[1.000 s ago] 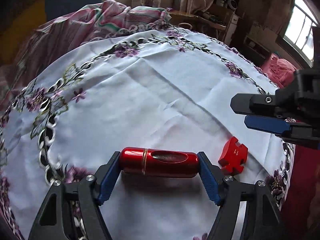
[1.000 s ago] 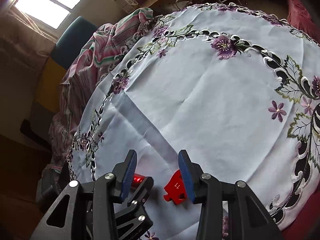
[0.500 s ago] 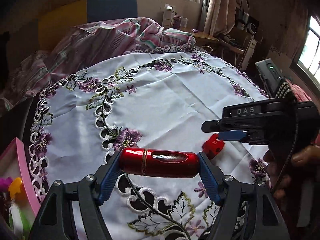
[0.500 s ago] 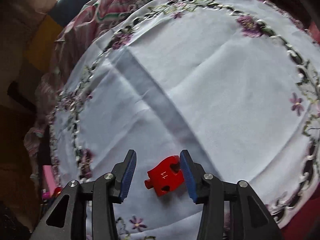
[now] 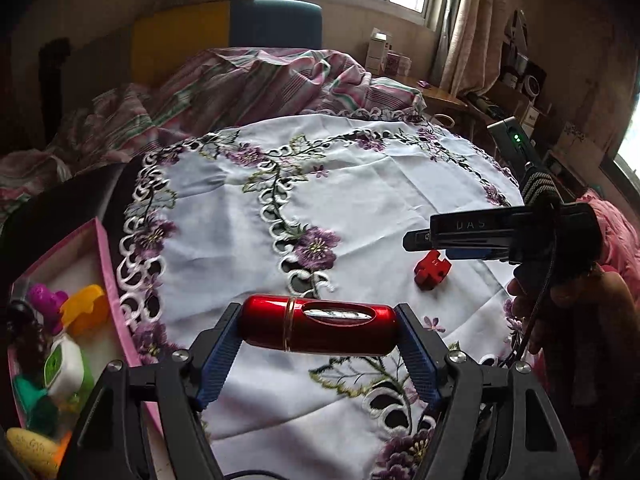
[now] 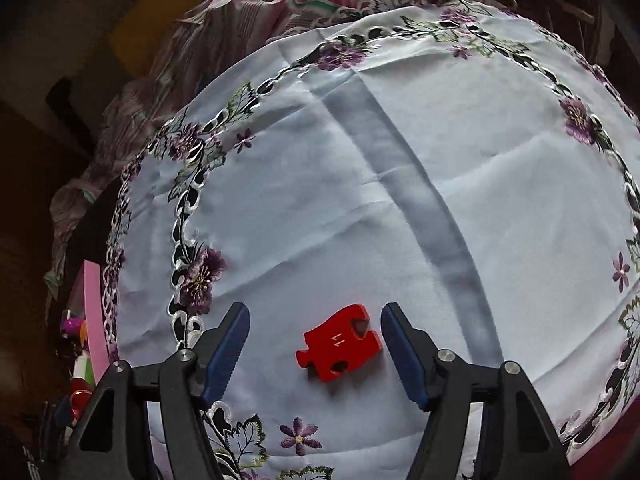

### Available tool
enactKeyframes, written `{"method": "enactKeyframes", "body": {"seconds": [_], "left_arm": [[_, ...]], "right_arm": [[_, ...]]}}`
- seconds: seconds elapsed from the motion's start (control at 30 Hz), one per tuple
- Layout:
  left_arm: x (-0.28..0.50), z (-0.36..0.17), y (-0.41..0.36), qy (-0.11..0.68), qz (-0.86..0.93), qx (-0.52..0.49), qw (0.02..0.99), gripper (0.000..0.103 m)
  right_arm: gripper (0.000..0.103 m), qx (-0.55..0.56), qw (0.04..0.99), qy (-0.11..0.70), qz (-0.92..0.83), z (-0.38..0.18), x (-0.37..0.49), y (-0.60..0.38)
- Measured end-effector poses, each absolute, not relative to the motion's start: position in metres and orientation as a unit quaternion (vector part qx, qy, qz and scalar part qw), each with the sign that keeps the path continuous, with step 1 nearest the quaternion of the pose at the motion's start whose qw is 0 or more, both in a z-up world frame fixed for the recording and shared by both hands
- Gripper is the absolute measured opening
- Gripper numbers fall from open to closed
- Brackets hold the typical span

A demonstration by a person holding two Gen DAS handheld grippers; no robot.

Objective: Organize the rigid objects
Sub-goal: 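Grasp the red puzzle piece with the right tool while the left tool lifts the cylinder, then carry the red cylinder over the tray with the left tool while the right tool holds the puzzle piece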

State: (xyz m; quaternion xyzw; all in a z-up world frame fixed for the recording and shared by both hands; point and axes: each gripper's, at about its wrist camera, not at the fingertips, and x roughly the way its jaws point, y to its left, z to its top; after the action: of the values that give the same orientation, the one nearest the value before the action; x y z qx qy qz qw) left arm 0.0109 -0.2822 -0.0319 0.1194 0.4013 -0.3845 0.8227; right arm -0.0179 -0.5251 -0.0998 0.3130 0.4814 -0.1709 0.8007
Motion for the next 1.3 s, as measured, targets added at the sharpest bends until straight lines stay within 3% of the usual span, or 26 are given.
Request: {"method": "enactKeyframes", "body": {"seconds": [0.27,0.3,0.33,1.3], "left_arm": [[0.016,-0.027,-0.248,0.399,-0.351,0.103,0.841,0.075],[0.016,-0.024,-0.242,0.394,-0.345,0.103,0.846,0.075],[0.017,-0.022,-0.236,0.39,-0.34,0.1,0.85,0.075],[0.031,-0.014,-0.123,0.379,-0.217,0.051,0.898,0.075]], "right_arm": [[0.068,0.21,0.797,0.535,-0.185,-0.109,-0.006,-0.504],[0.063,0.196,0.792,0.547,-0.186,-0.113,-0.004,-0.501],[0.048,0.176,0.785,0.561,-0.196,-0.118,-0.003,-0.497],[0.048,0.125,0.794,0.559,-0.203,-0.119,0.0,-0.485]]}}
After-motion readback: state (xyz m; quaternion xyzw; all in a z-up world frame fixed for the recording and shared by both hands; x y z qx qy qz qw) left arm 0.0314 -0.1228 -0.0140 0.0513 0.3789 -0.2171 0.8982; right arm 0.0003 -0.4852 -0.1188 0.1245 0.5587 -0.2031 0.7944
